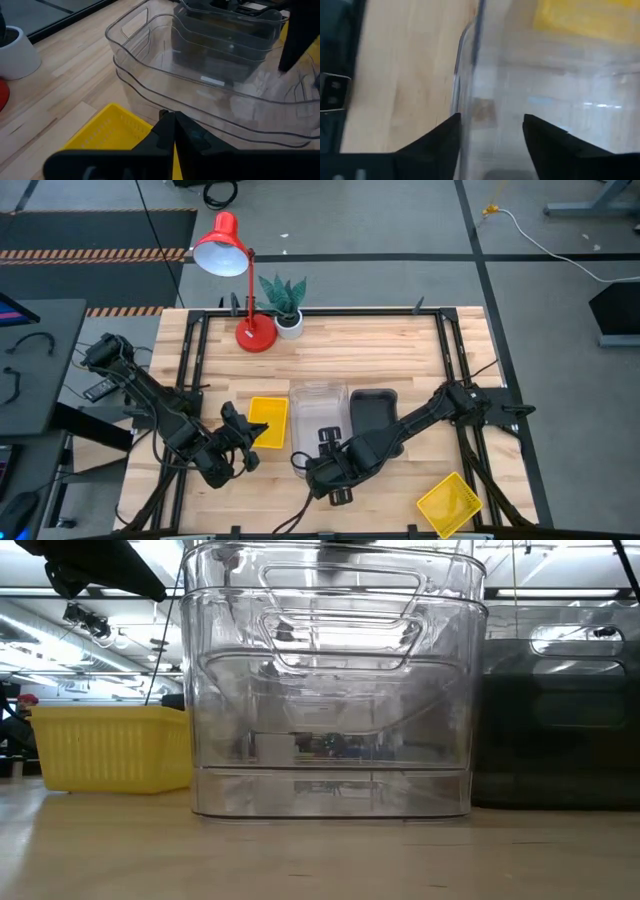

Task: Stack baskets by color
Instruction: Stack the transparent bin on the center transparent bin

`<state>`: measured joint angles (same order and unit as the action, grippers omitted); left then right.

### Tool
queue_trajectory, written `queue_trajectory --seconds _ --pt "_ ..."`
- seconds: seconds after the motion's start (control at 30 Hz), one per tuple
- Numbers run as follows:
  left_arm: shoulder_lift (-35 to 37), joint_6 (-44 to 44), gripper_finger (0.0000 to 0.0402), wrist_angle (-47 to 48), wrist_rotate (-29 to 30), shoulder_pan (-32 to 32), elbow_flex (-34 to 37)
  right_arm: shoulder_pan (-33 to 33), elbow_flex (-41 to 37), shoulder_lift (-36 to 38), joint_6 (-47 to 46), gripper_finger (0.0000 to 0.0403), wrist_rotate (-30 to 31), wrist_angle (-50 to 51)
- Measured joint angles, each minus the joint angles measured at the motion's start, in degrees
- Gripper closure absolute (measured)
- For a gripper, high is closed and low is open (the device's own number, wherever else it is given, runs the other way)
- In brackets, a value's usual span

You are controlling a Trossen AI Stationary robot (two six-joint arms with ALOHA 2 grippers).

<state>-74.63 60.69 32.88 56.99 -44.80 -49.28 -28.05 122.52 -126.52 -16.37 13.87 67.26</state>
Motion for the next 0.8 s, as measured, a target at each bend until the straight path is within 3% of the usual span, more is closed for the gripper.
queue_trajectory --seconds 0.17,0.33,0.47,0.67,0.8 --pt "0.0 -0.01 0.0393 0.0 0.0 -0.02 0.0 -0.49 0.35 4.42 1.91 0.0155 -0.18 0.03" --pt "0.0 0.0 0.0384 0.0 0.0 -0.04 0.0 -2.62 0.26 7.1 1.84 0.0166 3.31 -2.53" --pt "0.0 -0.02 0.0385 0.05 -0.01 -0.09 0.01 -3.9 -1.45 7.46 2.49 0.0229 6.4 -6.58" --pt "-0.19 -0.02 0.0393 0.08 0.0 -0.09 0.01 -3.24 -14.19 7.22 0.5 0.0376 6.98 -22.86" --pt "-0.67 0.0 0.0386 0.18 0.01 -0.07 0.04 -1.83 -20.53 7.64 -2.98 0.0385 7.96 -32.88"
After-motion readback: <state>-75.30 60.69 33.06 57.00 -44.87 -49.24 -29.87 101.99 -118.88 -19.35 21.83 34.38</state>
